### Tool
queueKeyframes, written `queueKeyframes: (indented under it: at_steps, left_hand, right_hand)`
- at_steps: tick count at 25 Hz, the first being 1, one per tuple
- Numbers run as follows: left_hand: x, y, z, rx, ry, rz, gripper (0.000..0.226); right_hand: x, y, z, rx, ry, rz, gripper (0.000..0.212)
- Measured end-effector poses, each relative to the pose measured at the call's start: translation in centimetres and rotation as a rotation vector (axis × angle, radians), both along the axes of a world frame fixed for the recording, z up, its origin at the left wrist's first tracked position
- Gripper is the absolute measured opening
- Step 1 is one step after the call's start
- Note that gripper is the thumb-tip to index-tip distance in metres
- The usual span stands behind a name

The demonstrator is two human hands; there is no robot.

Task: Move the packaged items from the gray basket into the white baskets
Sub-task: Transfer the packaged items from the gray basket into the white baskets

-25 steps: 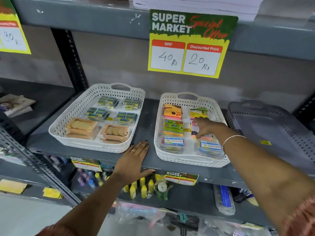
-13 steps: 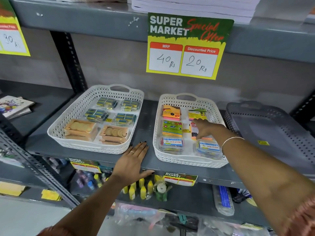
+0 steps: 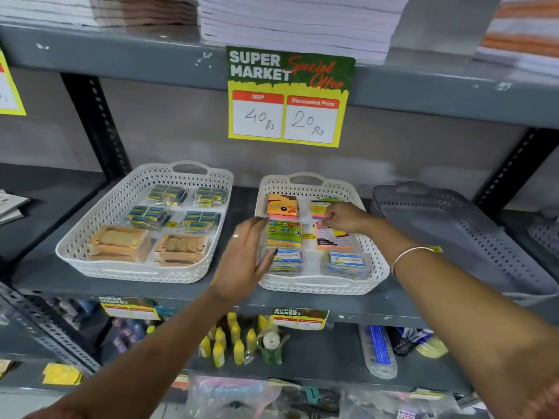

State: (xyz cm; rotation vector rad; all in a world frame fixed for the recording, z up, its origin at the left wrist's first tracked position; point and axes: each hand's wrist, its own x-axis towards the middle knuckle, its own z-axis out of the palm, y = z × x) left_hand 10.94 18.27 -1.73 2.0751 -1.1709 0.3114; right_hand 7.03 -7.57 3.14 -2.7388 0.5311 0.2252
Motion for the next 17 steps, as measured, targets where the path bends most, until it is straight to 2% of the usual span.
queueKeyframes:
  at_steps: [2,4,5,7,12,15,17]
  left_hand:
    - [0.9,-3.3,2.1,0.24,-0.05,-0.079,0.06]
    - [2.2,-5.5,2.5,0.624,-0.02,-0.115,0.07]
    - [2.7,-6.0,2.1,0.756,-0.006,-0.12,0.072]
    - [3.1,-6.7,1.0,0.895,0.022,-0.147,0.066]
    - [3.0,-6.9,-0.2,0.893,0.063,-0.189,0.045]
    - [3.2,-6.9,-0.5,0.896,0.087,-0.195,0.047]
    - [3.3,-7.1,-0.3,0.866,0.139,-0.202,0.06]
  right_hand:
    - [-1.3,0.7,0.7,0.007,0.131,0.047,0.035]
    - [-2.7,1.3,0.5,-0.011,0.272,0.086,0.039]
    - [-3.4,1.5,0.0,-0.04,0.326,0.096,0.047]
    - [-4.8,1.8,-1.3,-0.115,0.334,0.122,0.062]
    - [-6.3,1.7,-3.3,-0.217,0.17,0.154,0.062]
    - [-6.3,1.6,-3.4,-0.177,0.188,0.157,0.069]
    - [-5.9,1.5,-2.6,-0.037,0.186,0.119,0.073]
